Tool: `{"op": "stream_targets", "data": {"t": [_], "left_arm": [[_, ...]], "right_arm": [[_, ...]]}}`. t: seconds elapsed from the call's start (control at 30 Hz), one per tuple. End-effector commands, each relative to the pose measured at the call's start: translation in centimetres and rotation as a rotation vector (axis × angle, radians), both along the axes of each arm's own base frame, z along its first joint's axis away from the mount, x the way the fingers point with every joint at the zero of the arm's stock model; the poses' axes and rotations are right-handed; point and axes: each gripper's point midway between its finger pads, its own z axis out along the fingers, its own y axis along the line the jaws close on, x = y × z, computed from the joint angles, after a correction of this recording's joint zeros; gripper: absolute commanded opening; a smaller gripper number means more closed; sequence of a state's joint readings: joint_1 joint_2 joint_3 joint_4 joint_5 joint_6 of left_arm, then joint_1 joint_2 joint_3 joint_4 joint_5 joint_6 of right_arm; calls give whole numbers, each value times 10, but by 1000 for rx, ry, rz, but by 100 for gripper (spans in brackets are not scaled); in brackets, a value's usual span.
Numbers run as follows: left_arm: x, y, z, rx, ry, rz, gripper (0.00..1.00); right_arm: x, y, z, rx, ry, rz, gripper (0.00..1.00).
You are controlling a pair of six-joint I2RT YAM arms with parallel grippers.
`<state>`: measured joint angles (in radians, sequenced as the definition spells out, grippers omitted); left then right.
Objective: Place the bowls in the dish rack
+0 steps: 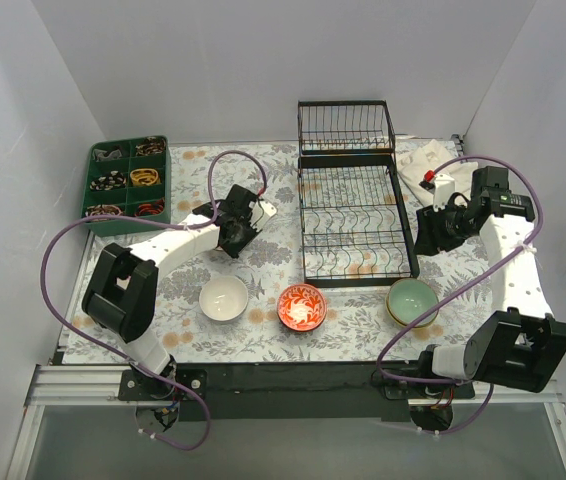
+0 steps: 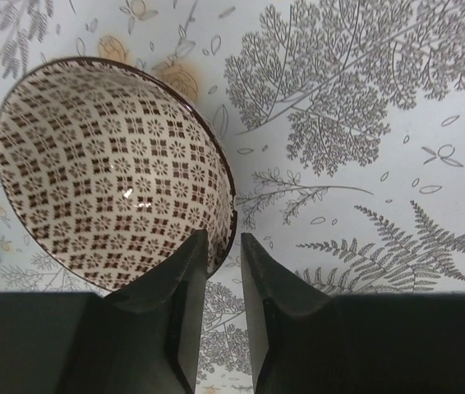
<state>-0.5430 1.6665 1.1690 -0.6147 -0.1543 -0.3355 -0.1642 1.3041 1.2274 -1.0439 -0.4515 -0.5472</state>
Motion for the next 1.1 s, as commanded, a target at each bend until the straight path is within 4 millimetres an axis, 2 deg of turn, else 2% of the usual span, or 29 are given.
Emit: {"op": "stream_targets", "data": {"t": [0.0, 0.17, 0.3, 0.57, 0.67, 0.73, 0.77, 0.8, 0.87, 0.9, 0.93, 1.0, 1.03, 1.07], "left_arm": [[-4, 3, -3, -10, 9, 6, 24], [-6, 4, -8, -3, 20, 8, 25], [-4, 1, -6, -10, 20, 0, 15], [4, -2, -16, 11, 33, 3, 14], [7, -2, -15, 11, 30, 8, 5], [12, -8, -5, -14, 15, 8, 0], [11, -9, 1, -20, 19, 9, 0], [19, -18, 18, -50, -13, 8, 0], [19, -32, 39, -93, -13, -3, 0], [30, -47, 70, -145, -65, -14, 0], [32, -62, 91, -182, -91, -36, 0], [28, -91, 112, -250, -63, -80, 0], [41, -111, 154, -324, -130, -106, 0], [37, -124, 164, -372, -105, -126, 0]], "right_arm": [[6, -1, -2, 10, -6, -4, 54], [12, 0, -1, 18, -3, -1, 54], [15, -1, 2, 14, -10, -2, 54], [11, -1, 2, 9, -13, -4, 54], [10, -2, 2, 5, -17, -7, 54], [8, -2, 2, 5, -17, -7, 54], [8, -2, 1, 3, -16, -8, 54], [8, -2, 2, -2, -19, -8, 54], [9, -8, 6, -27, -29, -37, 53], [10, -12, 8, -37, -37, -56, 52], [14, -15, 15, -47, -62, -70, 51], [16, -26, 22, -70, -77, -120, 50], [18, -30, 28, -80, -96, -138, 50], [19, -35, 32, -95, -101, -163, 50]]}}
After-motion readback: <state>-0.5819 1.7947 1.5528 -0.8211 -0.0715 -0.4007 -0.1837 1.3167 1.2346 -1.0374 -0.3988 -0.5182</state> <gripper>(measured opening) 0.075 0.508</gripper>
